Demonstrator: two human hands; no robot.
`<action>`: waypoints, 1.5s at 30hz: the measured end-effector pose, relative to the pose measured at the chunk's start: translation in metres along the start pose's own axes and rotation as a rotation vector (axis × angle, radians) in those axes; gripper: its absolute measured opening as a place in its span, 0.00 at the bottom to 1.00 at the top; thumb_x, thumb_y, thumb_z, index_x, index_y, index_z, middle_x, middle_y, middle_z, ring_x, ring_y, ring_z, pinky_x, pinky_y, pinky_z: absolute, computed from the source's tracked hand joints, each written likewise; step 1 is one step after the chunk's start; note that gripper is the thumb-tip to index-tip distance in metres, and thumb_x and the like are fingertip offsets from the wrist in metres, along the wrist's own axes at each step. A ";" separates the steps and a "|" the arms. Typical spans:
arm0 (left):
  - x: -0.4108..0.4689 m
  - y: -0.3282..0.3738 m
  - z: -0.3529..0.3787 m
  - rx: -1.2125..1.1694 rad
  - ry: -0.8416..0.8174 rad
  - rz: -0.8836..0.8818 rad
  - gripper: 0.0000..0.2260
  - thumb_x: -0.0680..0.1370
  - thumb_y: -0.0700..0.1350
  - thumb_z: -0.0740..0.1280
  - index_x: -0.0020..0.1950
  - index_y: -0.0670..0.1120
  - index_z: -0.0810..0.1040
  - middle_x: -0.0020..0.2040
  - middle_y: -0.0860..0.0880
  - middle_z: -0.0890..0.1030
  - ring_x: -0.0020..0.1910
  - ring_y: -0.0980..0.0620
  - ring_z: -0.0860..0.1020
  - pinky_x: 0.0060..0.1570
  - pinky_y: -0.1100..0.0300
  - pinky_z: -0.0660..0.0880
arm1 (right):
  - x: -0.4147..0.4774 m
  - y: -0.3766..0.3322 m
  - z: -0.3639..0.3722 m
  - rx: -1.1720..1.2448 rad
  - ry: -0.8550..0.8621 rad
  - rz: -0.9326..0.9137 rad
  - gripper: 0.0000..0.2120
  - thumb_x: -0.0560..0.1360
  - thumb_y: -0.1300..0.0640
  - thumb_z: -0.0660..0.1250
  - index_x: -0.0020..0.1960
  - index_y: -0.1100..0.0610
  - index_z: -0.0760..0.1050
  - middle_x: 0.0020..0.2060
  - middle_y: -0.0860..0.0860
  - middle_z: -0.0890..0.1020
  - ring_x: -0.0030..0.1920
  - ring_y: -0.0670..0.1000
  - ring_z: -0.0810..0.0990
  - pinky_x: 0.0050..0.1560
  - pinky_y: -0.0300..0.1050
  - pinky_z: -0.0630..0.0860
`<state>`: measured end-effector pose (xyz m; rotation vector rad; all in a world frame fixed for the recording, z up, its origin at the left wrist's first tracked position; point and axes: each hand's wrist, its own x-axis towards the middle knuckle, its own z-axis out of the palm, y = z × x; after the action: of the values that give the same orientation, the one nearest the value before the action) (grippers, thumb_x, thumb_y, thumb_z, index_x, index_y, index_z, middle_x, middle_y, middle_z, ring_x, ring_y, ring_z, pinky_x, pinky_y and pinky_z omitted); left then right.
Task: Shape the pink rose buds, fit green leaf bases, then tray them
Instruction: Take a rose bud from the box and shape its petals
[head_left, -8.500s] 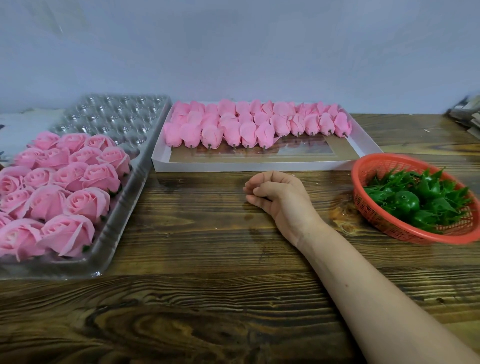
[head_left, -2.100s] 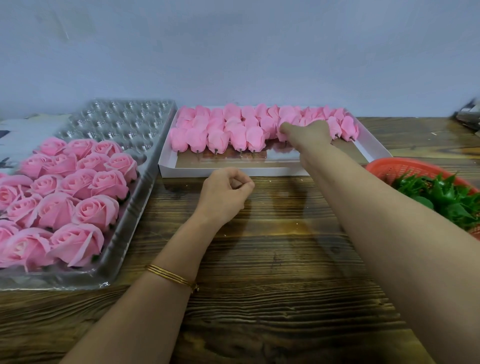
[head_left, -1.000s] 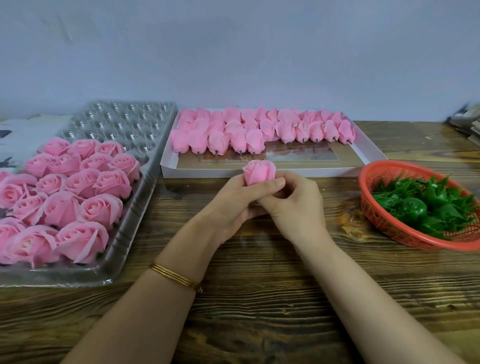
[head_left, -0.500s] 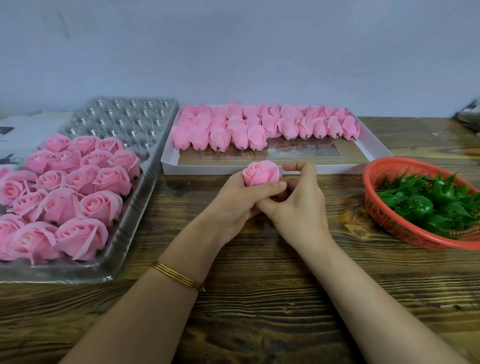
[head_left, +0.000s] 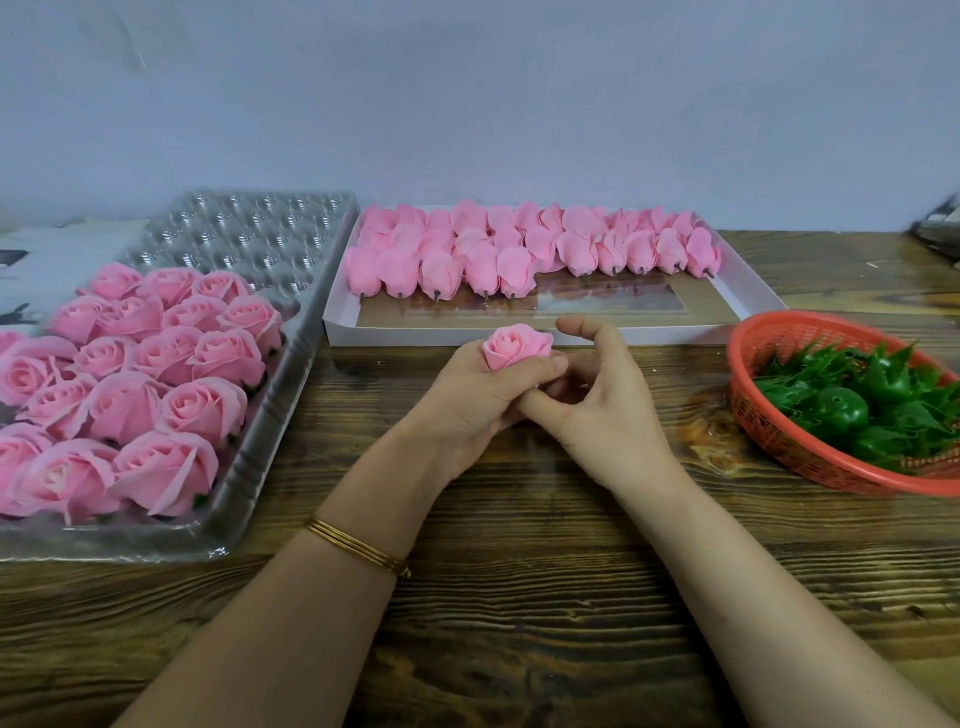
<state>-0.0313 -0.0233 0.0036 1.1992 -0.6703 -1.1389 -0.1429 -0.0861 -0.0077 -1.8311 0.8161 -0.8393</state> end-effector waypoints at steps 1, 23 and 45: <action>0.000 -0.001 0.001 0.005 0.028 0.022 0.08 0.77 0.36 0.69 0.54 0.36 0.82 0.47 0.41 0.82 0.47 0.48 0.81 0.52 0.56 0.79 | 0.000 -0.001 0.000 0.013 0.005 -0.004 0.30 0.60 0.50 0.72 0.60 0.45 0.68 0.38 0.46 0.82 0.38 0.43 0.80 0.47 0.43 0.77; -0.003 -0.001 0.002 0.283 0.134 0.221 0.08 0.70 0.32 0.74 0.48 0.39 0.83 0.42 0.43 0.84 0.40 0.53 0.80 0.39 0.62 0.78 | -0.015 -0.023 -0.002 -0.108 -0.025 -0.292 0.17 0.69 0.60 0.65 0.56 0.55 0.81 0.53 0.52 0.75 0.59 0.51 0.73 0.63 0.41 0.69; 0.002 -0.003 0.012 0.018 0.224 0.161 0.15 0.75 0.33 0.70 0.33 0.44 0.70 0.26 0.50 0.71 0.27 0.53 0.69 0.28 0.65 0.69 | -0.007 -0.001 0.014 0.039 0.046 -0.020 0.20 0.57 0.55 0.75 0.45 0.47 0.70 0.33 0.40 0.81 0.35 0.41 0.79 0.42 0.44 0.79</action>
<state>-0.0420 -0.0293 0.0037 1.2428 -0.5946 -0.8512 -0.1349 -0.0737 -0.0132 -1.7946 0.8063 -0.9076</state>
